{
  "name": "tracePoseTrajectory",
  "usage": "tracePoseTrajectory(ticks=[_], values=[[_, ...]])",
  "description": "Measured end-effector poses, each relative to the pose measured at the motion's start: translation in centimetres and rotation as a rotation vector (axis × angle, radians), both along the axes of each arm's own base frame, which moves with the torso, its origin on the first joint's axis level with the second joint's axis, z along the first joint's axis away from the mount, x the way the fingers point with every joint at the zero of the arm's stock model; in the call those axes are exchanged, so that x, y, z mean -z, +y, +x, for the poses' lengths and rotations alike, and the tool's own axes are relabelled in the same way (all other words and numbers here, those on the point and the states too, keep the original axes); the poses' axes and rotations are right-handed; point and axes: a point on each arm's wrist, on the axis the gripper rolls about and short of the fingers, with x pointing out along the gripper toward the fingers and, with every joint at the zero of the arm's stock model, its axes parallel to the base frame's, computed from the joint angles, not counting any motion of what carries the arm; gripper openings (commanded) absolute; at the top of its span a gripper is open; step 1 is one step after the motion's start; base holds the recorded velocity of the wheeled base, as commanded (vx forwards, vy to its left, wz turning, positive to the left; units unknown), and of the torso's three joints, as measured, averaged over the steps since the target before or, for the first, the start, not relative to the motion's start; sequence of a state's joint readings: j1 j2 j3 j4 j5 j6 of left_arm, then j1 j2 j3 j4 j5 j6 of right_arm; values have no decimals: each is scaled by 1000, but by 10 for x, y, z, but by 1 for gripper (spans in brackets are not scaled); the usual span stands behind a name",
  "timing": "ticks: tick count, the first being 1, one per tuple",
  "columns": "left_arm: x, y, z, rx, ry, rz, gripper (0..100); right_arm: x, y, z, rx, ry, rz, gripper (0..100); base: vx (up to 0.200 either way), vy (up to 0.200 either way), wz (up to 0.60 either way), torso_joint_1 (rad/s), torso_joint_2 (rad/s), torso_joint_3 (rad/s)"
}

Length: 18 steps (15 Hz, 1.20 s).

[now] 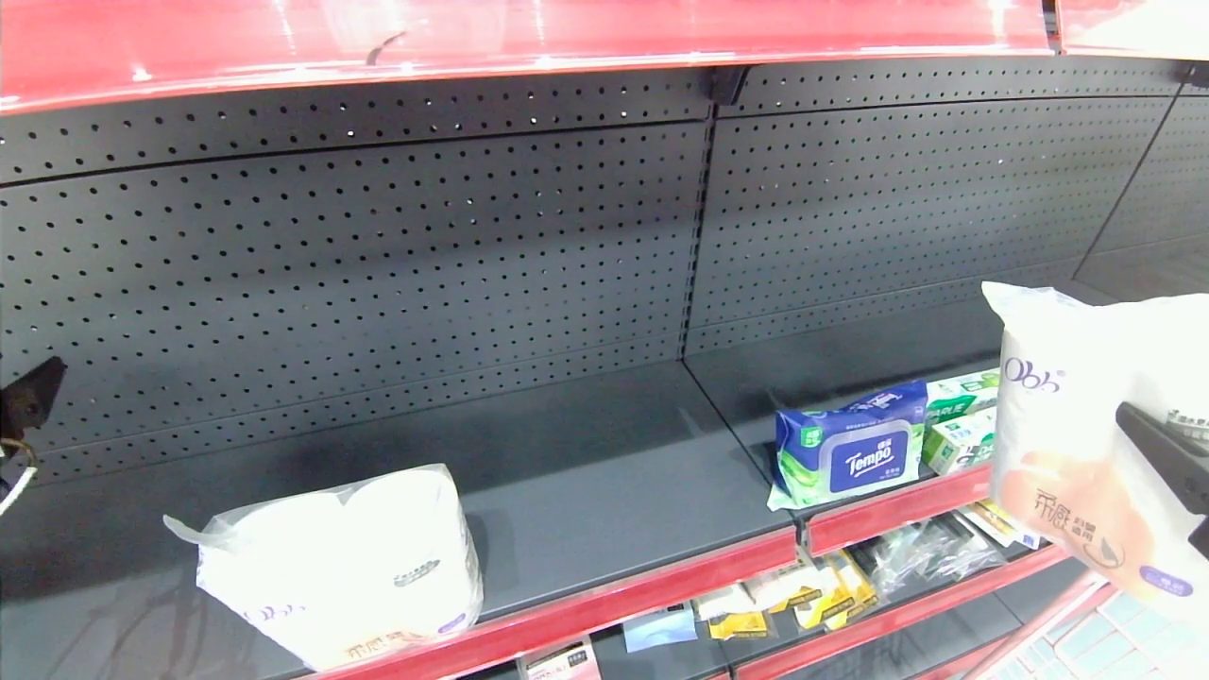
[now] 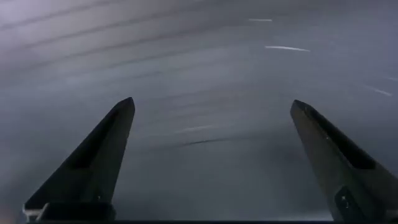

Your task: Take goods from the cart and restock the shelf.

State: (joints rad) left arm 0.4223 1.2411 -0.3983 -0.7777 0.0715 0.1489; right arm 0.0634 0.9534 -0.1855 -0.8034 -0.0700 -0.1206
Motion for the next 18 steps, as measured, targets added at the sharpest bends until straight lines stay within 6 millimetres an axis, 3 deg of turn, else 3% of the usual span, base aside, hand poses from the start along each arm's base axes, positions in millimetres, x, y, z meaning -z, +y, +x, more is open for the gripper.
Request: tracePoseTrajectory(ticks=[1, 4, 9, 11, 13, 15, 17, 18], values=[[1, -4, -8, -51, -25, -25, 100, 0, 0, 0, -5, 1, 0, 0, 0, 0, 0, 0, 0, 0], [10, -23, -43, 14, -20, -63, 100, -2, 1, 5, -33, 7, -1, 0, 0, 0, 0, 0, 0, 0], [19, -67, -127, 363, 140, -205, 100, 1, 2, 9, -62, 29, 0, 0, 0, 0, 0, 0, 0, 0], [11, -87, -169, 557, 116, -220, 100, 1, 2, 10, -62, 36, -1, 0, 0, 0, 0, 0, 0, 0], [7, -95, -198, 649, 51, -175, 100, 1, 2, 12, -59, 38, -1, 0, 0, 0, 0, 0, 0, 0], [6, -93, -209, 476, -4, -119, 100, 0, 2, 14, -59, 39, -2, 0, 0, 0, 0, 0, 0, 0], [5, -88, -207, 279, -53, -77, 100, -1, 2, 16, -58, 41, -3, 0, 0, 0, 0, 0, 0, 0], [8, -87, -203, 270, -58, -48, 100, -1, 2, 17, -59, 42, -3, 0, 0, 0, 0, 0, 0, 0]])
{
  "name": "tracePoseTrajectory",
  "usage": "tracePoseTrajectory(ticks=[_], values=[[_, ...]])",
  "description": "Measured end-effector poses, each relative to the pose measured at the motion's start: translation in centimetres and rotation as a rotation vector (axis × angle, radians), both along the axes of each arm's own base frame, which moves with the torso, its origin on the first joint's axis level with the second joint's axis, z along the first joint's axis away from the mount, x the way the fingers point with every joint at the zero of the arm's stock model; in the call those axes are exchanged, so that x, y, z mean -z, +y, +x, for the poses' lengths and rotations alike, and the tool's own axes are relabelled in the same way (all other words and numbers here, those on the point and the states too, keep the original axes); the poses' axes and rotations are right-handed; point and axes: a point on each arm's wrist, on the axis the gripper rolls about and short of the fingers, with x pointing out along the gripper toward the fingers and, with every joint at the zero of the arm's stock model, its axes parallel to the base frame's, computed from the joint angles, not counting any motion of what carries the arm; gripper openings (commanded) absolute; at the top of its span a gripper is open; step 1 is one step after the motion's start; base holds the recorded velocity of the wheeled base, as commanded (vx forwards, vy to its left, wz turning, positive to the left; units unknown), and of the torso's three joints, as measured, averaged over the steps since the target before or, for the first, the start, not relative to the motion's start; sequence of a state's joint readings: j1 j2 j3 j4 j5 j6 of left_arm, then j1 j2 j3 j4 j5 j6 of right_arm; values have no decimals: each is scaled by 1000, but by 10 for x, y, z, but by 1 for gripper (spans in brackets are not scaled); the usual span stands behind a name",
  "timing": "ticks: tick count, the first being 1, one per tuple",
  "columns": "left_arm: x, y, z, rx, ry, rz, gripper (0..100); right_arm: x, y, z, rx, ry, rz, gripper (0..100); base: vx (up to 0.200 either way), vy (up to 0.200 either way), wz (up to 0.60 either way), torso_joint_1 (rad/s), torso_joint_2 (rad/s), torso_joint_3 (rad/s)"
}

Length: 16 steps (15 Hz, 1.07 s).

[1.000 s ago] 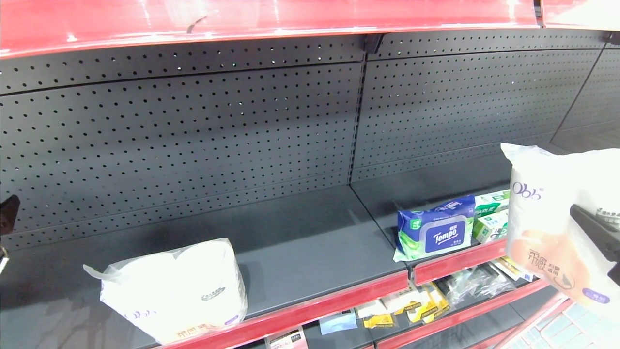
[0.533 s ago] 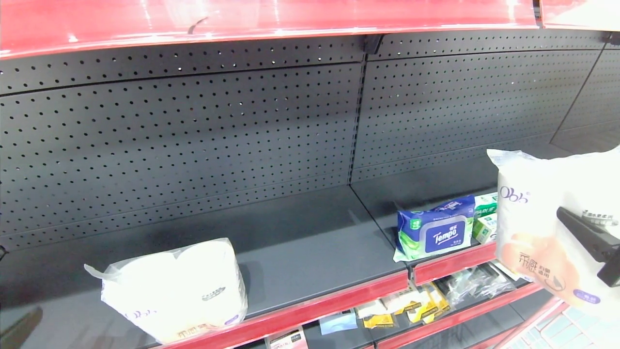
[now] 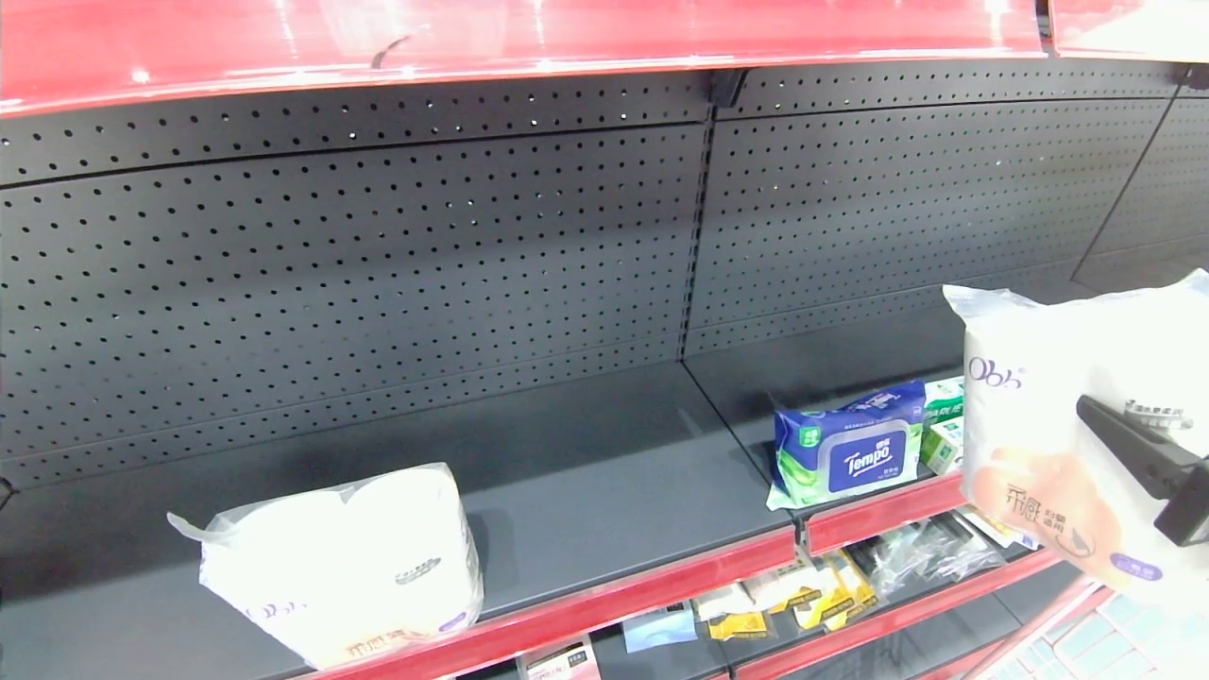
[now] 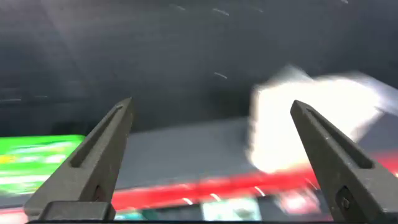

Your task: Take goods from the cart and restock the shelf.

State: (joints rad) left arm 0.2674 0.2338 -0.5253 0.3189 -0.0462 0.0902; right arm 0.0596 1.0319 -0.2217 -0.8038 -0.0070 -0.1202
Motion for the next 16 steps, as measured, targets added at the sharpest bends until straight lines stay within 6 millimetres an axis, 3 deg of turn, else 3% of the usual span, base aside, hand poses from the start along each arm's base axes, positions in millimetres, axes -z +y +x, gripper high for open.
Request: tracePoseTrajectory(ticks=[4, 9, 16], values=[[14, 1, 3, 2, 25, 84, 100, 2, 0, 3, 7, 14, -3, 0, 0, 0, 0, 0, 0, 0], [15, 1, 2, 3, 20, 87, 100, 3, 0, 5, 10, 26, -13, 0, -200, 0, 0, 6, 8, 0], [14, 1, 1, 72, -4, 102, 100, 2, -1, 6, 21, 21, -13, 0, 0, 0, 86, 0, 1, 1]])
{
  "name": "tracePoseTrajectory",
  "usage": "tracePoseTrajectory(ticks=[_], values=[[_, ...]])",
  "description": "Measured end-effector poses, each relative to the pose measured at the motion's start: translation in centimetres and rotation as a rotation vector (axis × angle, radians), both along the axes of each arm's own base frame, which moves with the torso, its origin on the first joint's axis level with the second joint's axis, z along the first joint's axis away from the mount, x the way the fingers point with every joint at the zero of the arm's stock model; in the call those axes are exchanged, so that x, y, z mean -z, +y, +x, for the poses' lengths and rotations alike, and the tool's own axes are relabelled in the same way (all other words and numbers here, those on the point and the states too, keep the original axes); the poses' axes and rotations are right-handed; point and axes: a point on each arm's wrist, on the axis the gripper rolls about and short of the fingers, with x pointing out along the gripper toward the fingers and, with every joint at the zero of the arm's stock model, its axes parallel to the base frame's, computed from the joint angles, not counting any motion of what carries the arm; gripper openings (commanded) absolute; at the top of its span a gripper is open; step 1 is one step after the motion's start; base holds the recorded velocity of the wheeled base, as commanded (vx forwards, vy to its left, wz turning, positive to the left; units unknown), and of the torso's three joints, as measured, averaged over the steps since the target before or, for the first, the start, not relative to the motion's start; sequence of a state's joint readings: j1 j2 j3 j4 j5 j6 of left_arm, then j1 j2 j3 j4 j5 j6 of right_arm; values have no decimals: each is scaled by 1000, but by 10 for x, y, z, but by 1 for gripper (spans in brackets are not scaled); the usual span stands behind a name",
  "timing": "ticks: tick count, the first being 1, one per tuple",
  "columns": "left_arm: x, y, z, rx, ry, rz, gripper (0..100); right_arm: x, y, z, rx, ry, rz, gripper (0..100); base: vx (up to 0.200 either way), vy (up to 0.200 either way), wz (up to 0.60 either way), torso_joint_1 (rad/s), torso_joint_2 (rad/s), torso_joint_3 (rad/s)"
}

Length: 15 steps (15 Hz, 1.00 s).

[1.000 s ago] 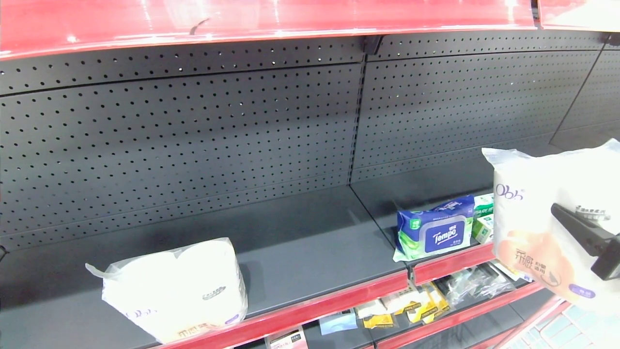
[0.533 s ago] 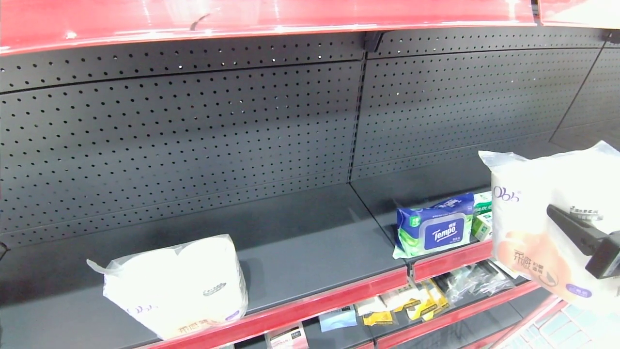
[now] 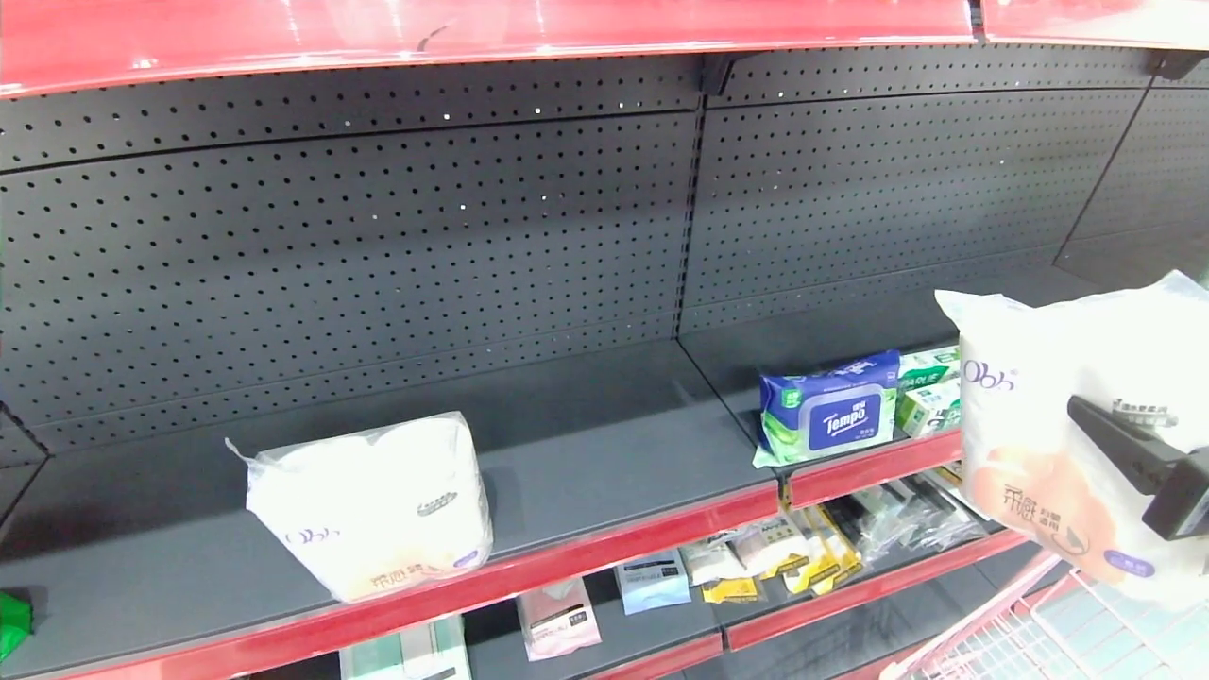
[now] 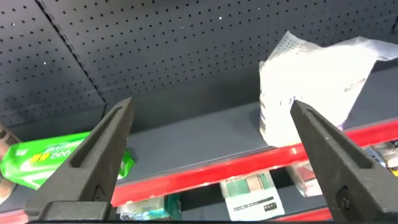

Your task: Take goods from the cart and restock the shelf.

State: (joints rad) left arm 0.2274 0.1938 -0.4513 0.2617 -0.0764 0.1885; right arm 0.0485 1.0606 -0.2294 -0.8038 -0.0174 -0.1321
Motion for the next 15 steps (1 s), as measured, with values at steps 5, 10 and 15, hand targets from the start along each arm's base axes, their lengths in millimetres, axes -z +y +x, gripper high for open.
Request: tracePoseTrajectory(ticks=[5, 10, 15], values=[[0, 0, -1, 6, -4, 3, 100, -1, -2, 0, 14, -1, 0, 0, 0, 0, 600, 5, 4, 6], [4, -1, -5, 18, -21, 6, 100, -4, -2, 2, 9, -13, -6, 0, 0, 0, 360, 1, 1, 3], [22, -1, -6, 9, -5, 33, 100, -17, 1, 10, -89, -49, -5, 0, 0, 0, 0, 0, 0, 0]])
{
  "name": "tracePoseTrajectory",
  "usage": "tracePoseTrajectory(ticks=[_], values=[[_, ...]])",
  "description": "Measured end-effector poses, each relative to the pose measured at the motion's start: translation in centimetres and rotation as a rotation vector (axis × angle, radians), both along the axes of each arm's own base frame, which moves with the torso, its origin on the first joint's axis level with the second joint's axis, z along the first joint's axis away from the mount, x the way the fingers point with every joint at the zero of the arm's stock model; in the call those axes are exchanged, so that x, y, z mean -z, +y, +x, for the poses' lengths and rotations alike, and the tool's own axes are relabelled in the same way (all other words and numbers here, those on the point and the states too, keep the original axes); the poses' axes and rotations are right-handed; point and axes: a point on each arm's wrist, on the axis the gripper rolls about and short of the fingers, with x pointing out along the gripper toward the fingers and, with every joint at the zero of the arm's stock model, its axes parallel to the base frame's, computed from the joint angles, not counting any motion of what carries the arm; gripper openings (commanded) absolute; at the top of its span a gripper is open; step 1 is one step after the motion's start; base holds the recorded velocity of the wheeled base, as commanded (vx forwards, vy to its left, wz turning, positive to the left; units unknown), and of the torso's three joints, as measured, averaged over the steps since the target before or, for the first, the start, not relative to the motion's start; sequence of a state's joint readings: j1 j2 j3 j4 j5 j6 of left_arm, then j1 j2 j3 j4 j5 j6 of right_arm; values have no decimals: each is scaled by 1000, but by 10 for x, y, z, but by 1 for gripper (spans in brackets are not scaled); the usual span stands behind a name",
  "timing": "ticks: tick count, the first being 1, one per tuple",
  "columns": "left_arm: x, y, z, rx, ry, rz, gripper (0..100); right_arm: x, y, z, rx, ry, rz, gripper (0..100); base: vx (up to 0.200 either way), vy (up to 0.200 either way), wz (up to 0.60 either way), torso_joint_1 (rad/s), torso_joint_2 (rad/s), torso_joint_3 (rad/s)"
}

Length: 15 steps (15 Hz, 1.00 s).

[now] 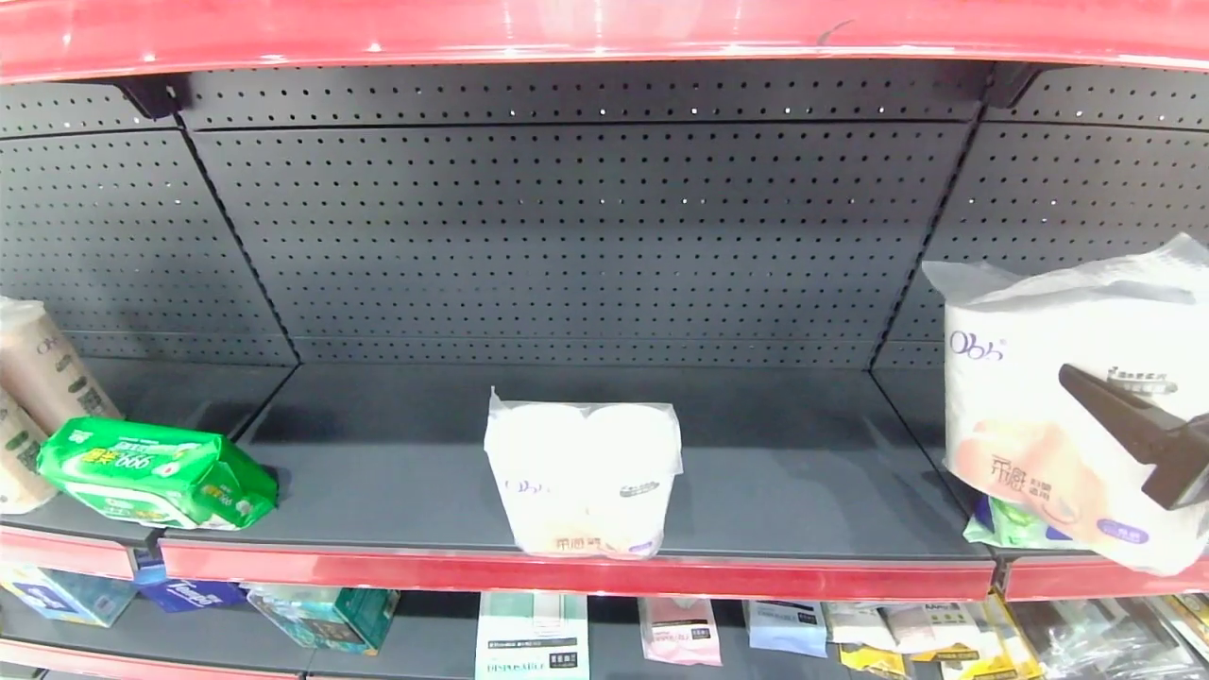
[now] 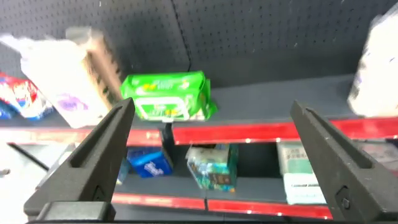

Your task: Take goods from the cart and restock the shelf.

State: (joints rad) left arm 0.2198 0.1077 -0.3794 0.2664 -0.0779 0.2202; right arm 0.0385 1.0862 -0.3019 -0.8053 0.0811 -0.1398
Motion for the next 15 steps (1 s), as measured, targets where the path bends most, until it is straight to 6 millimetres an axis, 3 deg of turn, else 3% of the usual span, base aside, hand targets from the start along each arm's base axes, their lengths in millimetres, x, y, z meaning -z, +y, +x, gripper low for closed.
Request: tracePoseTrajectory(ticks=[4, 8, 15], values=[[16, 0, 0, -1, 4, -37, 100, 3, 6, 16, -96, 42, 6, 0, 0, 0, 0, 0, 0, 0], [38, 1, 4, -26, -1, -165, 100, 0, 22, 51, -178, 60, 43, 0, 0, 0, 0, 0, 0, 0], [67, 6, 19, -120, -24, -238, 100, 21, 38, 91, -225, 101, 48, 0, 0, 0, 0, 0, 0, 0]])
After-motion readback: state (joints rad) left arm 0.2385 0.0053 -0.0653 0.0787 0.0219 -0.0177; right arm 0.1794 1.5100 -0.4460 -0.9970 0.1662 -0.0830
